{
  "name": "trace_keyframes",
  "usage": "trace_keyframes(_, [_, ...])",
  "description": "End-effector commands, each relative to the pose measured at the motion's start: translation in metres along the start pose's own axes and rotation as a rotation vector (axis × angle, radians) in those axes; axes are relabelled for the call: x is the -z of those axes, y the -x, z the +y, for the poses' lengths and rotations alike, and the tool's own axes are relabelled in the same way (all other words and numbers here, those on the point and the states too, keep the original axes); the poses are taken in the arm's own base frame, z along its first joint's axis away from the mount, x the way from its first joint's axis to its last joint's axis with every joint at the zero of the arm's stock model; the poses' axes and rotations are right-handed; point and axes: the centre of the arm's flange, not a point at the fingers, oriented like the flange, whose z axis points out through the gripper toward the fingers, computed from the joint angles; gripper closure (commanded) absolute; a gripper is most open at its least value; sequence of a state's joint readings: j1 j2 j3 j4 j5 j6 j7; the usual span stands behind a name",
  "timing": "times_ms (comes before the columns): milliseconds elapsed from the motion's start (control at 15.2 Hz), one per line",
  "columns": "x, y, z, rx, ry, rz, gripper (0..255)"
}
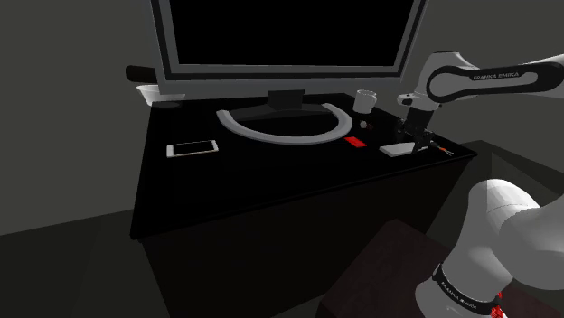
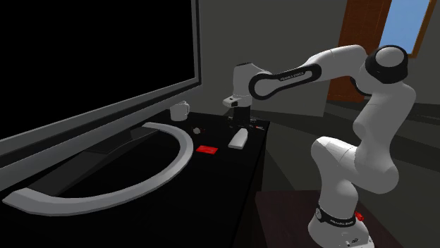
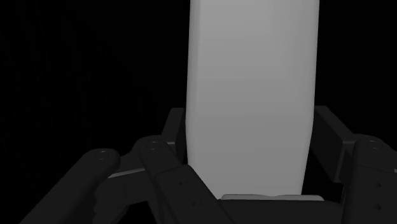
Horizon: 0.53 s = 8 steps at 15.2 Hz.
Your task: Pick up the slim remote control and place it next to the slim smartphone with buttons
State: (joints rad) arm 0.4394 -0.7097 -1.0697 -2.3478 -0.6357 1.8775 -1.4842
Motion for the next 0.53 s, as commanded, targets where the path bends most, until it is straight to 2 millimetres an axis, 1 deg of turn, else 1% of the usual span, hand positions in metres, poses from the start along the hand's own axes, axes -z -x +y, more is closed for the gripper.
trace_keyframes(0, [-0.0001,0.0000,0.0000,0.000,0.000,0.000,255])
trace_keyframes(396, [-0.0001,0.0000,0.0000,0.000,0.000,0.000,255])
trace_keyframes(462, [0.0052,0.0000,-0.0001,0.000,0.000,0.000,255])
